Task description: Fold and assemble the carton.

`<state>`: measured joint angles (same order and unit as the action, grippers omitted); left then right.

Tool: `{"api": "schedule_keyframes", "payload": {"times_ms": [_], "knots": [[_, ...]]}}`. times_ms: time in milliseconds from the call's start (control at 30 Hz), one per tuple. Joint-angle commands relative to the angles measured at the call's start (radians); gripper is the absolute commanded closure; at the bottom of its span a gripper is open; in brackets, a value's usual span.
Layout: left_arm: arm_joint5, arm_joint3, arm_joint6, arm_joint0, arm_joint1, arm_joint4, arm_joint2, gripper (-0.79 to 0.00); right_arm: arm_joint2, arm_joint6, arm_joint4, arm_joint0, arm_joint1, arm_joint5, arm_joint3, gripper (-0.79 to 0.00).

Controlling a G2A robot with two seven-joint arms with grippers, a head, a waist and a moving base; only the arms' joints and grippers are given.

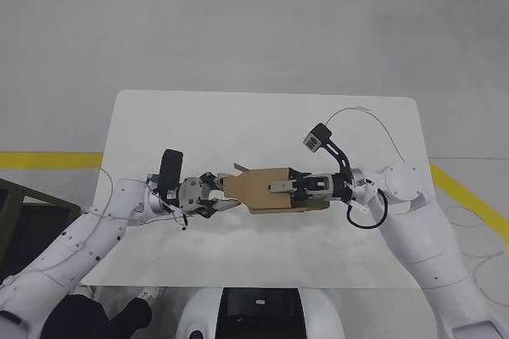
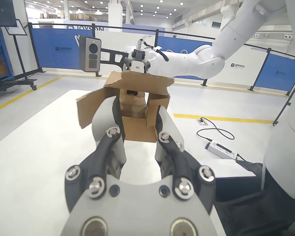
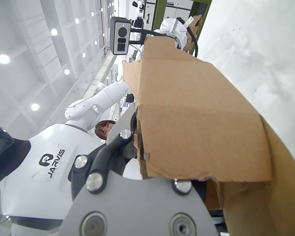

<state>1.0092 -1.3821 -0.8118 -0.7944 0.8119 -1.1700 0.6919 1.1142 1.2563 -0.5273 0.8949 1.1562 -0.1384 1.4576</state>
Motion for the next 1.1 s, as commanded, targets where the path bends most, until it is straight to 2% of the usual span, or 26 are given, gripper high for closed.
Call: {"api": "schedule_keyframes", "payload": {"times_ms": [0, 100, 200, 233, 267, 300, 467, 867, 1067], "knots": [[-0.005, -0.002, -0.004, -0.020, -0.008, 0.006, 0.029, -0.357, 0.001, 0.000, -0.001, 0.001, -0.001, 0.000, 0.000, 0.000], [-0.018, 0.004, -0.017, -0.050, -0.021, 0.002, 0.077, -0.388, 0.001, 0.004, 0.002, 0.001, -0.002, 0.004, 0.000, 0.000], [-0.029, 0.021, -0.028, -0.075, -0.030, 0.001, 0.118, -0.566, -0.004, 0.008, 0.007, 0.002, -0.003, 0.008, 0.000, 0.000], [-0.032, 0.029, -0.029, -0.080, -0.031, 0.005, 0.131, -0.640, -0.008, 0.011, 0.008, 0.002, -0.002, 0.010, -0.001, 0.000], [-0.036, 0.036, -0.026, -0.083, -0.032, 0.007, 0.141, -0.757, -0.012, 0.013, 0.009, 0.000, -0.002, 0.012, -0.001, 0.000], [-0.039, 0.042, -0.020, -0.086, -0.032, 0.013, 0.149, -0.785, -0.017, 0.016, 0.010, -0.001, -0.002, 0.013, -0.002, 0.000], [-0.045, 0.064, 0.035, -0.073, -0.020, 0.053, 0.163, -0.785, -0.039, 0.024, 0.014, -0.011, 0.002, 0.011, -0.004, 0.000], [-0.097, 0.120, 0.160, -0.021, 0.037, 0.147, 0.140, -0.785, -0.090, 0.050, 0.025, -0.031, 0.009, 0.004, -0.009, 0.000], [-0.074, 0.144, 0.202, -0.012, 0.056, 0.156, 0.135, -0.785, -0.100, 0.051, 0.024, -0.040, 0.011, -0.001, -0.013, 0.000]]}}
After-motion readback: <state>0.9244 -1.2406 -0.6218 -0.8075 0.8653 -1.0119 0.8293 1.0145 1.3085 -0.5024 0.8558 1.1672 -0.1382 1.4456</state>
